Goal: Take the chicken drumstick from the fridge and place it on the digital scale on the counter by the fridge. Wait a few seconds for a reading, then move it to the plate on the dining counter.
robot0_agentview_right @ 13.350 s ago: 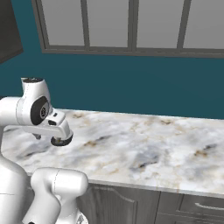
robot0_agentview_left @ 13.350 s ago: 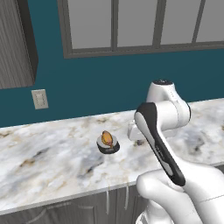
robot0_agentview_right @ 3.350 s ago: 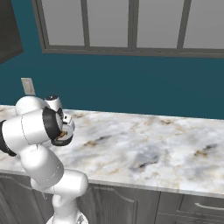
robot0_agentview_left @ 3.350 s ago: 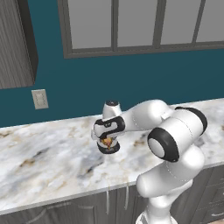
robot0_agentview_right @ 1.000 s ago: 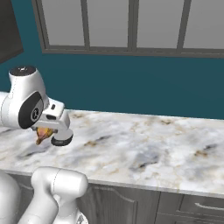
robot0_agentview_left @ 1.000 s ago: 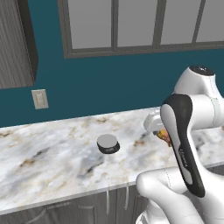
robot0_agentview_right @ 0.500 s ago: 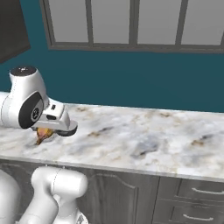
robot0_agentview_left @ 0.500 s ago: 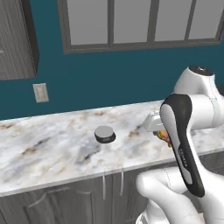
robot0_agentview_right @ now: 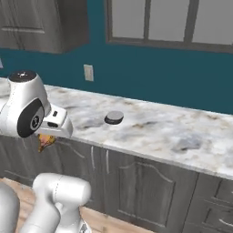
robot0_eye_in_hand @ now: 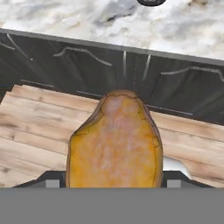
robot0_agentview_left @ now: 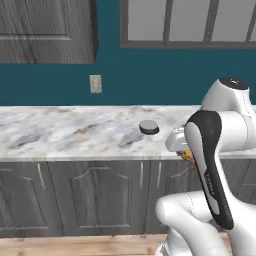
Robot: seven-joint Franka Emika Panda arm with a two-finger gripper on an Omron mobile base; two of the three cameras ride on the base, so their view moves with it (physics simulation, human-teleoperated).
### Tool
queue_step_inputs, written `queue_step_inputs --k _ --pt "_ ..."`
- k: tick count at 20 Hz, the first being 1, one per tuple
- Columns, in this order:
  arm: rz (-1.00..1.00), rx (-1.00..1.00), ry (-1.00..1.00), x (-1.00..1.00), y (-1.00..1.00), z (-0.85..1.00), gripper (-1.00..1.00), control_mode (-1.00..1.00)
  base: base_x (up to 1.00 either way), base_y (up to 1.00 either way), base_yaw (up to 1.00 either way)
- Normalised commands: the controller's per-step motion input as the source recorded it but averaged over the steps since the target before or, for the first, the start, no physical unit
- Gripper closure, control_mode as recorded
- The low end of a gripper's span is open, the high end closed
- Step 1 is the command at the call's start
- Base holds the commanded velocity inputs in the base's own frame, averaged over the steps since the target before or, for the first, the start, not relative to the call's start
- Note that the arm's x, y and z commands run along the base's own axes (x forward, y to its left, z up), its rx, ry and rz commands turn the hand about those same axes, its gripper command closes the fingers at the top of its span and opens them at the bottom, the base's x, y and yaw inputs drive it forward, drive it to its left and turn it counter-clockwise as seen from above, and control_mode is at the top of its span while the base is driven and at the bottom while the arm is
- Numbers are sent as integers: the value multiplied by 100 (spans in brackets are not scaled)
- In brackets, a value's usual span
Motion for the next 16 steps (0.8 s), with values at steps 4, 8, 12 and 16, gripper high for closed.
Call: queue_step_inputs --k 4,8,12,16 --pt "0 0 0 0 0 0 100 100 0 31 80" --pt "0 0 0 0 0 0 100 100 0 14 69" --pt "0 0 0 0 0 0 100 100 0 13 69" --pt "0 0 0 0 0 0 100 100 0 11 74"
